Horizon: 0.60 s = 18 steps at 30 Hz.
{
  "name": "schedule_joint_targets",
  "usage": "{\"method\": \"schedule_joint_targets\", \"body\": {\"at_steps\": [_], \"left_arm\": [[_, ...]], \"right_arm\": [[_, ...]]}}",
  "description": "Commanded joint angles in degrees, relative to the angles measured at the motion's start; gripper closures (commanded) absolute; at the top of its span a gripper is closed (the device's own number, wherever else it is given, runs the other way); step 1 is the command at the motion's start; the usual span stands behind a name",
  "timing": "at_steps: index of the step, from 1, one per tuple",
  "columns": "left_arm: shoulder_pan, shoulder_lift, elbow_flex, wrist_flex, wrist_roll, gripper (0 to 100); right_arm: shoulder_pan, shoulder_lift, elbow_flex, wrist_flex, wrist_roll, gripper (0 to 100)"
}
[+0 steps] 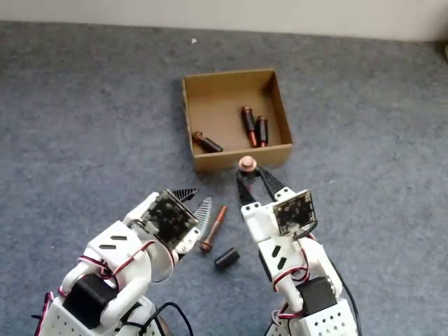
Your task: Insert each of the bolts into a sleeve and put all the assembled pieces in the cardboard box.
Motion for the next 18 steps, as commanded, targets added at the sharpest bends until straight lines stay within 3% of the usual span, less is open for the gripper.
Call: {"method": "schedule_joint_targets", "body": {"at_steps": [1,10,14,18], "left_arm": [[-4.88,-0.40,0.75,0.35,-3.43,99],[-23.78,-0.40,9.63,-0.18,-3.34,99],[-26.51,-0.48,14.64,-3.25,-1.49,99],[-31.78,-0.48,15.52,-3.60,0.18,99]], "right_arm": [[1.36,-0.48,3.82,2.42,-2.64,99.3],[3.21,-0.22,-12.26,22.29,-6.15,99.3],[2.95,3.91,-20.26,23.43,-6.59,99.3],[2.86,18.68,-30.20,21.05,-9.05,99.3]]}}
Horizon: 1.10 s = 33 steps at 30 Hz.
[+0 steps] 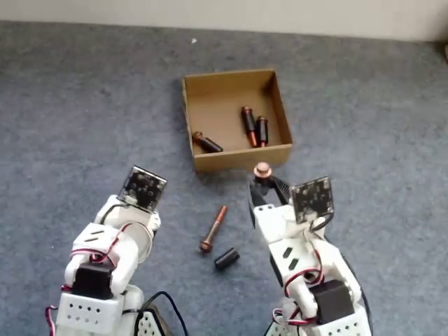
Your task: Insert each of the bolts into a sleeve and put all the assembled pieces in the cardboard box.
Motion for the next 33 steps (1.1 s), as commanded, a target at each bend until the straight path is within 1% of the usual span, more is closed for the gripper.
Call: {"method": "schedule_joint_targets", "body": {"at_steps": [1,10,15,18,22,25,27,30,33], "left_arm": [[-3.74,-0.57,0.13,-2.02,1.67,99],[-4.35,-0.57,-0.13,-2.02,1.85,99],[-4.35,-0.57,-0.13,-2.02,1.76,99],[-4.35,-0.57,-0.22,-2.02,1.76,99],[-4.44,-0.57,-0.22,-2.02,1.67,99],[-4.44,-0.57,-0.22,-2.02,1.67,99],[-4.44,-0.57,-0.22,-2.02,1.67,99],[-4.44,-0.57,-0.22,-2.02,1.67,99],[-4.44,-0.57,-0.22,-2.02,1.67,99]], "right_arm": [[0.75,14.90,-12.26,-4.00,-2.02,99.3],[1.19,55.96,-31.52,-26.33,-1.49,99.3],[1.19,74.15,-40.31,-35.74,-1.49,99.3],[1.19,83.21,-44.18,-39.34,-1.49,99.3],[1.19,92.70,-48.22,-39.60,-1.49,99.2],[1.10,96.84,-49.01,-39.52,-1.49,98.1],[1.10,98.24,-49.01,-38.55,-1.58,92.6],[1.10,98.86,-49.45,-33.27,-1.85,82.9],[0.92,97.63,-51.47,-28.09,-1.85,82.0]]}}
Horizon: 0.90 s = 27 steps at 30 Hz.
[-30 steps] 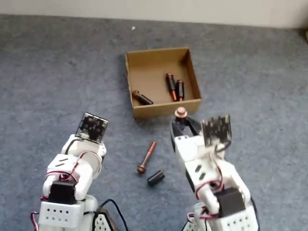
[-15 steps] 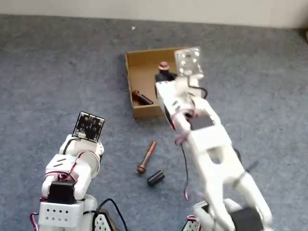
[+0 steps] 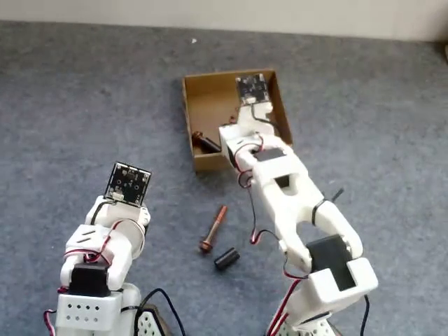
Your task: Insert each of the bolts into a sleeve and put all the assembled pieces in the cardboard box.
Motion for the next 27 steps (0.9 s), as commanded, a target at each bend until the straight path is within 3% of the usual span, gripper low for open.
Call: {"method": "schedule_joint_targets", "body": {"at_steps": [1,8,15,20,27], "left_arm": [[-0.66,-0.40,-0.66,-1.41,0.53,99],[-6.02,-0.40,-0.31,-3.52,0.79,99],[-8.31,-0.40,-0.22,-4.31,0.79,99],[-8.40,-0.40,-0.22,-4.31,0.79,99],[-8.40,-0.40,-0.22,-4.31,0.79,99]], "right_arm": [[0.84,-3.30,-4.79,6.55,-0.70,82.1],[0.66,-13.23,-5.49,20.97,-0.79,82.1],[-4.26,-23.87,1.54,38.64,-1.49,82.1],[-10.07,-27.74,7.78,45.93,-17.85,82.1],[-18.42,-27.82,12.53,52.97,-25.93,81.8]]}}
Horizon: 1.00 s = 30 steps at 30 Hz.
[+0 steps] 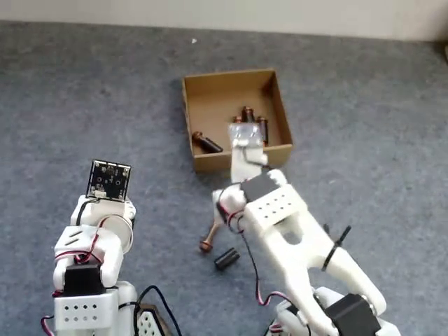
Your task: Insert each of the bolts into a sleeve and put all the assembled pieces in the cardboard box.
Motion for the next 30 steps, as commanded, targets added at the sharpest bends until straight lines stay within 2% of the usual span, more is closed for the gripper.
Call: {"method": "schedule_joint_targets", "body": {"at_steps": [1,10,20,30], "left_arm": [[-0.48,-0.40,-0.22,-1.58,0.79,99],[-0.48,-0.40,-0.22,-1.58,0.79,99],[-0.48,-0.40,-0.22,-1.58,0.79,99],[-0.48,-0.40,-0.22,-1.58,0.79,99]], "right_arm": [[-5.05,-2.42,0.13,3.56,-4.75,81.8],[-13.23,-2.33,0.57,8.13,-13.27,81.8],[-13.32,-2.24,12.44,-6.29,-13.01,81.8],[-13.32,1.89,13.76,-8.48,-13.01,81.8]]}}
